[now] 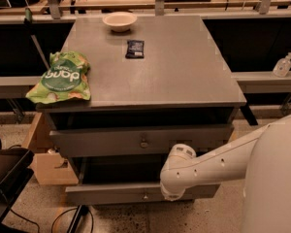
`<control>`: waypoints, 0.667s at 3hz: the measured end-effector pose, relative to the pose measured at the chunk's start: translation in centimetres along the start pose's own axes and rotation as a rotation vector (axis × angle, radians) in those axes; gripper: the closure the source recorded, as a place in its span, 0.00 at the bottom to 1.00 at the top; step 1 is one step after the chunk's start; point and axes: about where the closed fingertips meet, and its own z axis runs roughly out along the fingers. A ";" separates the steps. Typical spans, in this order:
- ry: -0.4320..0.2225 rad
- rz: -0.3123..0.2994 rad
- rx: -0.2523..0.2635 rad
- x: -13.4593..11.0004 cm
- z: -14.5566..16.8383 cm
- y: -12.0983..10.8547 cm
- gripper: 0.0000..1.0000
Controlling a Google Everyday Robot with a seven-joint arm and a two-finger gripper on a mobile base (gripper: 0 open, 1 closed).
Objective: Open middle drawer
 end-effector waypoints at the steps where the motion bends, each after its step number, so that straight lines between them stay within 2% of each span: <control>1: 0.000 0.000 0.000 0.0 0.0 0.0 1.00; 2: 0.000 0.000 0.000 0.0 0.0 0.0 0.82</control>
Offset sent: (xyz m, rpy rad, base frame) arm 0.0000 0.0000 0.0000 0.0000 0.0000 0.0000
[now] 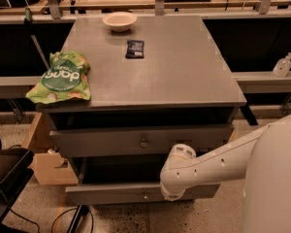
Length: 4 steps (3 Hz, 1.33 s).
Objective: Open middle drawer
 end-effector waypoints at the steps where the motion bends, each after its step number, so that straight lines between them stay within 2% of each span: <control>1: 0.000 0.000 0.000 0.0 0.0 0.0 0.59; 3: 0.000 0.000 0.000 0.0 0.0 0.0 0.12; 4: 0.000 -0.006 0.007 0.1 -1.4 -0.3 0.00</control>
Offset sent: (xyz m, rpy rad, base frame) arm 0.0000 0.0000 0.0000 0.0000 0.0000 0.0000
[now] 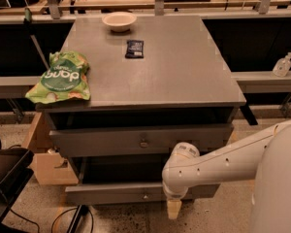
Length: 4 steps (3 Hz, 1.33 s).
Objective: Open middle drawer
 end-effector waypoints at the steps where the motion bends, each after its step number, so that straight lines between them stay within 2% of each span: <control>1: 0.021 0.005 0.022 1.1 -3.8 -0.2 0.00; 2: 0.056 0.025 0.084 2.5 -8.0 -0.5 0.18; 3: 0.070 0.033 0.138 3.9 -10.1 -0.9 0.41; 4: 0.056 0.019 0.185 5.0 -10.7 -1.1 0.64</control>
Offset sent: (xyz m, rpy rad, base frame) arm -0.0066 -0.0503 0.1349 -0.1004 -0.1678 -0.0952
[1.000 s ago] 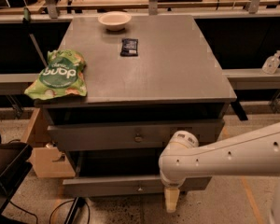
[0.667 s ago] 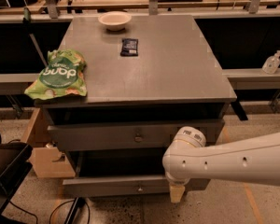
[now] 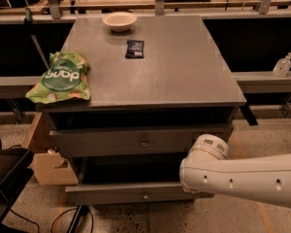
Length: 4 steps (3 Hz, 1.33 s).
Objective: Open middle drawer
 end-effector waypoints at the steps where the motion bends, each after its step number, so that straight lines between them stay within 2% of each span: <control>1: -0.046 -0.030 0.064 0.4 0.5 -0.8 0.88; 2: -0.137 -0.060 0.110 -0.1 2.6 -2.4 1.00; 3: -0.278 -0.093 0.132 -2.1 6.9 -3.6 1.00; 4: -0.278 -0.093 0.132 -2.1 6.9 -3.6 1.00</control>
Offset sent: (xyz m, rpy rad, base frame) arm 0.0594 0.0042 -0.0478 0.2238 -0.1661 0.1847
